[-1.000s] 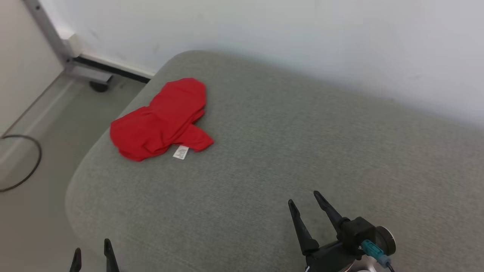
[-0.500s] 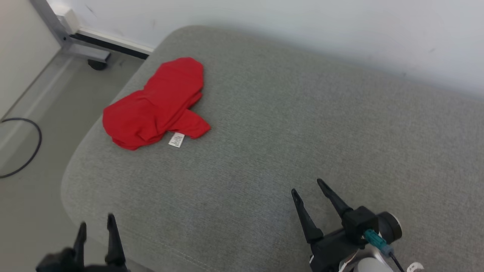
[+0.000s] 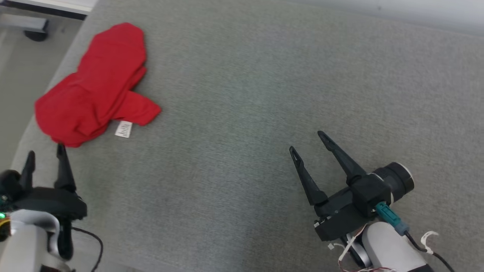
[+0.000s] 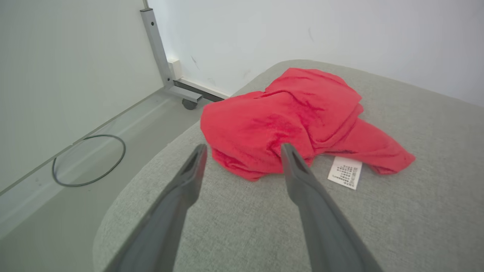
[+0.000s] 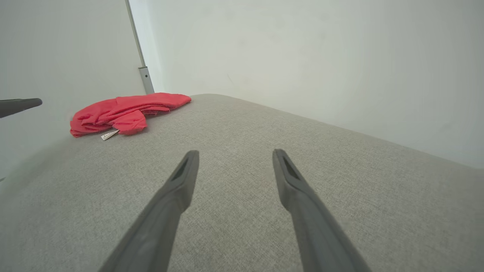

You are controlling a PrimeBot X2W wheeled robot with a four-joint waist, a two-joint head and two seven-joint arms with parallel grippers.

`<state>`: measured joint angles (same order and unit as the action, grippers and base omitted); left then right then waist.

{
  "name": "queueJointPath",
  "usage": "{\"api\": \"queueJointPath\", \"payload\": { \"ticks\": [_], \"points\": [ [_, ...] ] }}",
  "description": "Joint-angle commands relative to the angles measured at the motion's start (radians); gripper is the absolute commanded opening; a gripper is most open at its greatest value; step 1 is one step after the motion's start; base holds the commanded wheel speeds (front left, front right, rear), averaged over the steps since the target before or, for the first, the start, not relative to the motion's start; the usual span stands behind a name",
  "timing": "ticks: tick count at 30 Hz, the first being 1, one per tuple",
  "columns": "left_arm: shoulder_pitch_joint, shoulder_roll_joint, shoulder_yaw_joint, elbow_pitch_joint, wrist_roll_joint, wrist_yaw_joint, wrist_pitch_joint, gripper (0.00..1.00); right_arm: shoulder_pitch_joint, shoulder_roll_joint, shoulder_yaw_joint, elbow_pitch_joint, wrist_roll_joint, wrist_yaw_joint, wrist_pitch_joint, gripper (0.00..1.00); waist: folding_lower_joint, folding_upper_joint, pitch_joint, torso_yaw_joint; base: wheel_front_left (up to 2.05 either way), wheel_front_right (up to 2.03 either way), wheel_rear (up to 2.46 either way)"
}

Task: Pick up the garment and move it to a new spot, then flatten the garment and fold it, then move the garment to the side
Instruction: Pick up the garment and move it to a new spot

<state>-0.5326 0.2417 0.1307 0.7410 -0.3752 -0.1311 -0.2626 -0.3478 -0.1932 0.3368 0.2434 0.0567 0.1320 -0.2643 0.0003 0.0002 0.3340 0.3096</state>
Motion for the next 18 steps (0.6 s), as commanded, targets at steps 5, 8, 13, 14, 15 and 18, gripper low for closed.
{"api": "queueJointPath", "payload": {
  "ticks": [5,8,13,14,15,18],
  "points": [
    [-0.091,0.072,-0.071,0.095,-0.102,0.001,0.007,1.0,-0.026,-0.03,0.007,-0.047,0.002,-0.002,0.012,1.0,-0.0003,-0.0002,0.112,-0.107,0.0,0.0,0.0],
    [-0.136,0.107,-0.118,0.139,-0.14,0.001,0.029,1.0,-0.02,-0.048,0.005,-0.073,0.001,-0.002,0.027,1.0,-0.0003,-0.0002,0.134,-0.121,0.0,0.0,0.0],
    [-0.196,0.131,-0.157,0.231,-0.209,0.001,0.085,1.0,-0.017,-0.066,0.001,-0.118,0.003,-0.002,0.034,1.0,-0.0003,-0.0002,0.16,-0.143,0.0,0.0,0.0],
    [-0.206,0.132,-0.162,0.251,-0.213,0.001,0.093,1.0,-0.018,-0.066,0.002,-0.126,0.004,-0.002,0.038,1.0,-0.0003,-0.0002,0.161,-0.149,0.0,0.0,0.0],
    [-0.213,0.136,-0.163,0.275,-0.212,0.001,0.101,1.0,-0.02,-0.064,0.004,-0.132,0.004,-0.002,0.04,1.0,-0.0003,-0.0002,0.162,-0.155,0.0,0.0,0.0],
    [-0.223,0.136,-0.177,0.327,-0.205,0.001,0.089,0.38,-0.021,-0.055,0.004,-0.144,0.003,-0.002,0.041,1.0,-0.0003,-0.0002,0.157,-0.17,0.0,0.0,0.0]
  ]
}}
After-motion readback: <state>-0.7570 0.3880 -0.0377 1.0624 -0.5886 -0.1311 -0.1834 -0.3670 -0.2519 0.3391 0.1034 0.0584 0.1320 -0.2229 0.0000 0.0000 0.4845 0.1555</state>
